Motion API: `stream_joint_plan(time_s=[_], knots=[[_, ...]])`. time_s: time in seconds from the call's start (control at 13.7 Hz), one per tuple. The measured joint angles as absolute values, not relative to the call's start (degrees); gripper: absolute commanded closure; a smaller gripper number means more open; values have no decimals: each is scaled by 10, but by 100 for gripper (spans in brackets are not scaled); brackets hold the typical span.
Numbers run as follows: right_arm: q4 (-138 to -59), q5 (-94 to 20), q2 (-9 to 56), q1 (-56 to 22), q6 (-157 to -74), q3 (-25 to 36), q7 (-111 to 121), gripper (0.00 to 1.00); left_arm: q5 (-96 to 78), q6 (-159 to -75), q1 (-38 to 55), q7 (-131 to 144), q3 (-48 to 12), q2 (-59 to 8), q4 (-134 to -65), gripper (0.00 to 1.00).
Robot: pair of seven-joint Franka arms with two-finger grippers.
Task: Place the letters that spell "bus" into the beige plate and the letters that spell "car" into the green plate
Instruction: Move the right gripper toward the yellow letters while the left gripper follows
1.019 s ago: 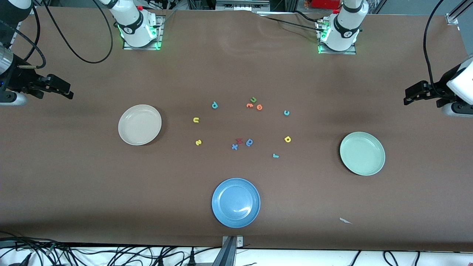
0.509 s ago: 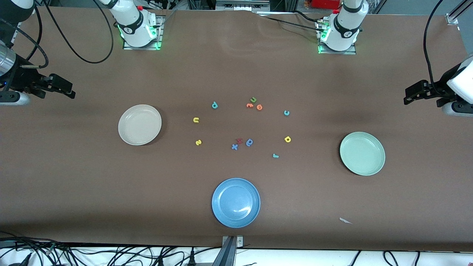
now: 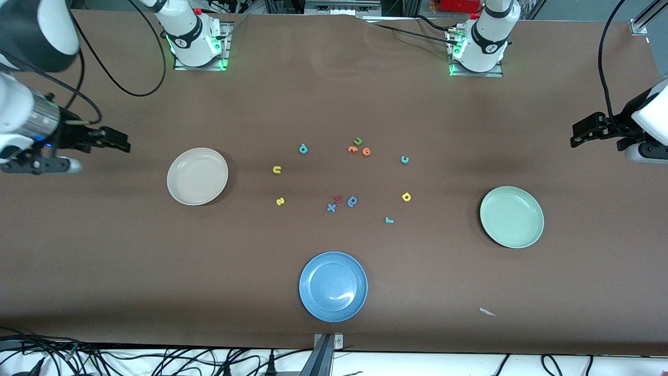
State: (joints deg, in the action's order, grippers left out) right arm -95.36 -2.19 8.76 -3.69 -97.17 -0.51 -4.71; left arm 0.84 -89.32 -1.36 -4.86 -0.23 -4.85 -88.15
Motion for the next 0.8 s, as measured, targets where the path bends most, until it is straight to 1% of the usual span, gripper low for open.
stream_joint_plan(time_s=[0.29, 0.44, 0.58, 0.8], knots=[[-943, -22, 152, -113, -1055, -7, -175, 0, 8, -898, -10, -49, -6, -50, -883, 0], [-944, -22, 199, -146, -1114, -8, -213, 0, 8, -907, -9, -48, -17, -55, -887, 0], [-944, -21, 261, -180, -1185, -7, -261, 0, 7, -929, -8, -46, -31, -65, -897, 0], [-941, -21, 321, -226, -1240, -7, -350, 1, -12, -967, -7, -40, -49, -83, -921, 0]])
